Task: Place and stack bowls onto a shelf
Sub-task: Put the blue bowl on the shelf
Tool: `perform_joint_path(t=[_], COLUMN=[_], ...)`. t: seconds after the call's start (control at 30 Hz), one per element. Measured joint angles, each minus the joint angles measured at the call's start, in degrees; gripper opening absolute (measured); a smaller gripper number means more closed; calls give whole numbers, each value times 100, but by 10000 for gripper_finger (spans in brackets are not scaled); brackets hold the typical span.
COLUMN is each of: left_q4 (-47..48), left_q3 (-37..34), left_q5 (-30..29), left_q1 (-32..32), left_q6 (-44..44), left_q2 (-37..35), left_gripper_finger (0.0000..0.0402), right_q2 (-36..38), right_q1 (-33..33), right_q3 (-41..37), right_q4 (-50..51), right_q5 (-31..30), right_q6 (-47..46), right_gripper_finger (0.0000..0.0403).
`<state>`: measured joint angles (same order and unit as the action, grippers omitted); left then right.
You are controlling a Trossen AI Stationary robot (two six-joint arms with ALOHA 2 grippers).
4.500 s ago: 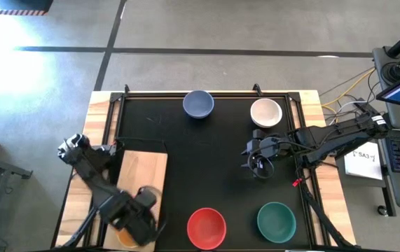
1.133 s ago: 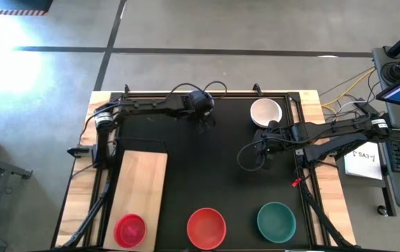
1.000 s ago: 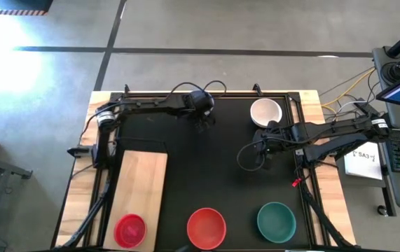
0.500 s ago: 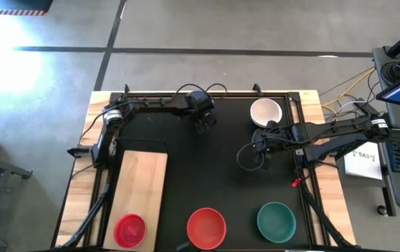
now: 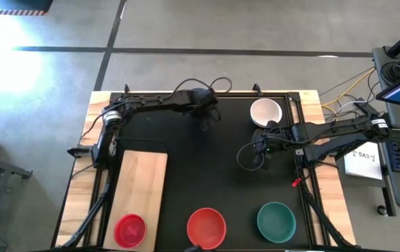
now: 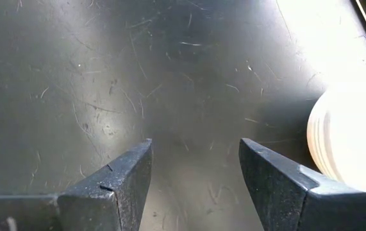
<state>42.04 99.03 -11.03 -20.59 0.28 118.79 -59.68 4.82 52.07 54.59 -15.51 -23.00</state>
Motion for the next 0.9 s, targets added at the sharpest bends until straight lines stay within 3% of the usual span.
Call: perform_joint_path(t=[0.27,0.5,0.67,0.9], left_q4=[1444,2890,3744,4003], left_q3=[1520,2748,3154,3337], left_q5=[-40,-305,-640,-594], left_q1=[402,1582,2358,3536], left_q6=[-168,-469,-1677,-3103], left_q2=[-10,-10,-10,-10], left_gripper_finger=[1,0,0,0], right_q2=[0,0,0,0], right_q1=[0,1,2,2], right_q3=[0,0,0,0], right_q4=[3,8,9,8], right_q5=[0,54,104,211], right_q6=[0,7,53,118], right_gripper_finger=[221,221,221,221])
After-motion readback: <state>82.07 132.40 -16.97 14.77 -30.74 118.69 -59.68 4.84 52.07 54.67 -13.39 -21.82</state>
